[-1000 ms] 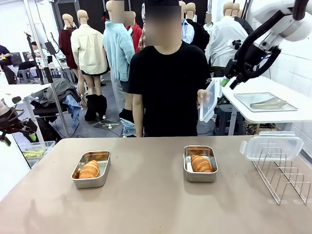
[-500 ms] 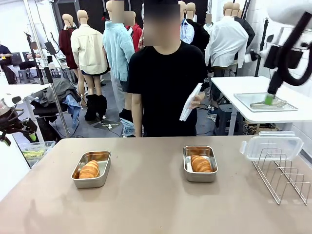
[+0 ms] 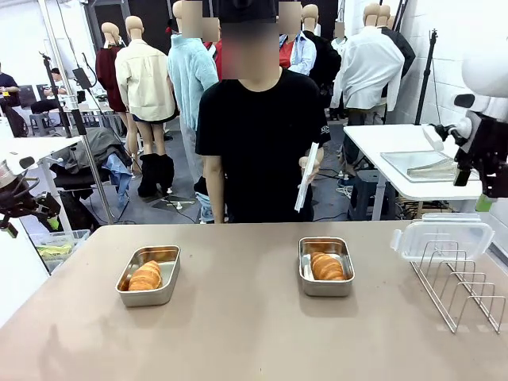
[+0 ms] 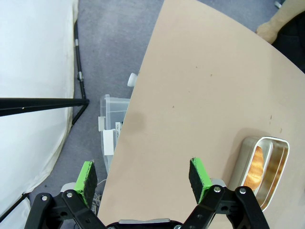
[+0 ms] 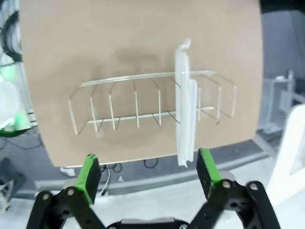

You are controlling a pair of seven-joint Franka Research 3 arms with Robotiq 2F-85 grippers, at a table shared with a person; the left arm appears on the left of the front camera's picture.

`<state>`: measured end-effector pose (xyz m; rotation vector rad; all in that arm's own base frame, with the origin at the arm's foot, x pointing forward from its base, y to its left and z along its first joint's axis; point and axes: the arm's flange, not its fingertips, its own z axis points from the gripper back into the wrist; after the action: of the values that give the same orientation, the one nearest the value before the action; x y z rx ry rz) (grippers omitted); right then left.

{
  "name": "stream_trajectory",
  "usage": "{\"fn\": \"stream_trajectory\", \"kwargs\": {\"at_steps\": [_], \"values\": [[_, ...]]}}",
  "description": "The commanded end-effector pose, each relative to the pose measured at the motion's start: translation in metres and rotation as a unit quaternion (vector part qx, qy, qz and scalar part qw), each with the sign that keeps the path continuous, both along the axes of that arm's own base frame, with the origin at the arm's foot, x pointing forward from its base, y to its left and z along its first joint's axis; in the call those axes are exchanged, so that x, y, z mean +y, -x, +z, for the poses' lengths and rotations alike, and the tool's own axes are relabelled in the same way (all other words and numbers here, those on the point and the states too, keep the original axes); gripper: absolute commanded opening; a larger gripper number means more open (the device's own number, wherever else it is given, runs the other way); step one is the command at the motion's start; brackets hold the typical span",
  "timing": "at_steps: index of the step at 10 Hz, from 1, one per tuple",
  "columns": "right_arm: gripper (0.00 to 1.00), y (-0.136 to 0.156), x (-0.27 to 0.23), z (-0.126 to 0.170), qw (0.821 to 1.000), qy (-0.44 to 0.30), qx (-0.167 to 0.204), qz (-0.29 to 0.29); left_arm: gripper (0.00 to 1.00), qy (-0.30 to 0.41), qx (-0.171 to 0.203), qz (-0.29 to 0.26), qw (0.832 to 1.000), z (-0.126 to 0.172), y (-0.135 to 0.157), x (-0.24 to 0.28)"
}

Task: Place the bread in airtight containers.
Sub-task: Pick up one Airtight Container lid and hand it to the human.

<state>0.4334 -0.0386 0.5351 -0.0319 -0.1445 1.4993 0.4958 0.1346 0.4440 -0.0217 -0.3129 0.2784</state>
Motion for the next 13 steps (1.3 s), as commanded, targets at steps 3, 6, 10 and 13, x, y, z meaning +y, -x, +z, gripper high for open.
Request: {"fn": "stream_trajectory", "kwargs": {"at_steps": [3,6,10,13], "values": [[1.00,-0.0004,0.0042,0.0097,1.000,0.006,-0.006,-0.011,1.00,-0.001,0.000,0.002,1.000,0.0006,0.0008,0.0017],[1.00,-0.0004,0.0042,0.0097,1.000,0.006,-0.006,-0.011,1.00,-0.001,0.000,0.002,1.000,0.0006,0.0008,0.0017],[1.00,-0.0004,0.0042,0.0097,1.000,0.006,-0.006,-0.011,1.00,-0.001,0.000,0.002,1.000,0.0006,0.0008,0.0017],[1.00,-0.0004,0.0042,0.0097,1.000,0.006,-0.006,-0.011,1.00,-0.001,0.000,0.002,1.000,0.0006,0.0008,0.0017]]}}
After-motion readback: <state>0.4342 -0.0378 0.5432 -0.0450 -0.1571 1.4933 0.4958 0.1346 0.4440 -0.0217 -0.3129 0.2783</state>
